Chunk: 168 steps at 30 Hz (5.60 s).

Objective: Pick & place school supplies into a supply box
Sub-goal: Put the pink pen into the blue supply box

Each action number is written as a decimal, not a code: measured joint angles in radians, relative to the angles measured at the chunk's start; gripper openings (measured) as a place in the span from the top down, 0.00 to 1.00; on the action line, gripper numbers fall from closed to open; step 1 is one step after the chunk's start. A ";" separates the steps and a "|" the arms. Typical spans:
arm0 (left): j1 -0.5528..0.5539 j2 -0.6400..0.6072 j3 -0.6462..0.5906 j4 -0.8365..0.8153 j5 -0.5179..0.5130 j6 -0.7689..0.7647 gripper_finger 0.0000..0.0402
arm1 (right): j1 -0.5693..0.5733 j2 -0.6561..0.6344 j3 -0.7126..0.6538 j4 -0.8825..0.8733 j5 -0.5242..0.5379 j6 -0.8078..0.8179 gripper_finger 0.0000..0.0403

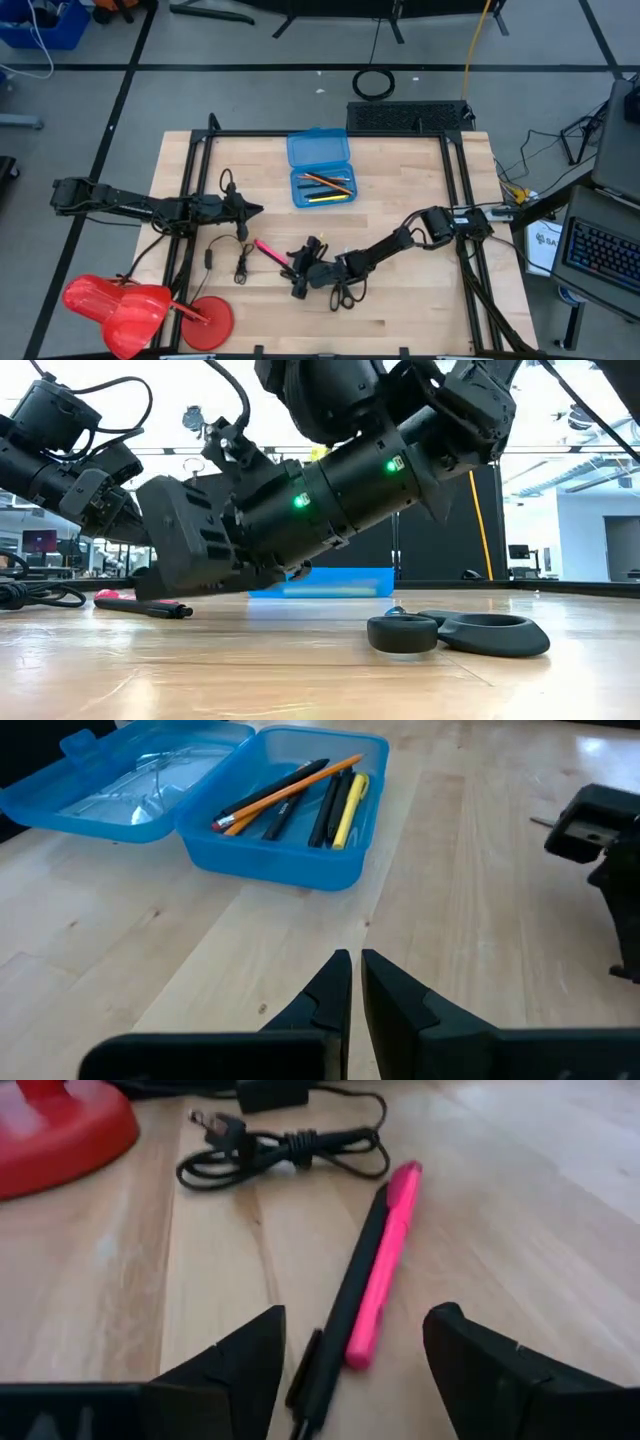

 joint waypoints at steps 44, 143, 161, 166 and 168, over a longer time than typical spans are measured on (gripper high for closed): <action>0.000 0.000 0.000 -0.018 0.044 0.021 0.92 | -0.036 0.099 0.001 0.068 -0.094 0.079 0.92; 0.000 0.000 0.000 -0.050 0.045 0.024 0.92 | -0.084 -0.146 -0.339 0.231 -0.272 0.197 0.99; 0.000 0.000 0.000 -0.051 0.045 0.027 0.92 | -0.073 -0.143 -0.342 0.243 -0.204 0.115 0.75; 0.000 0.000 0.000 -0.051 0.044 0.027 0.92 | -0.072 -0.143 -0.340 0.206 -0.177 0.071 0.73; 0.000 0.000 0.000 -0.051 0.045 0.026 0.92 | -0.076 -0.143 -0.338 0.195 -0.178 0.068 0.73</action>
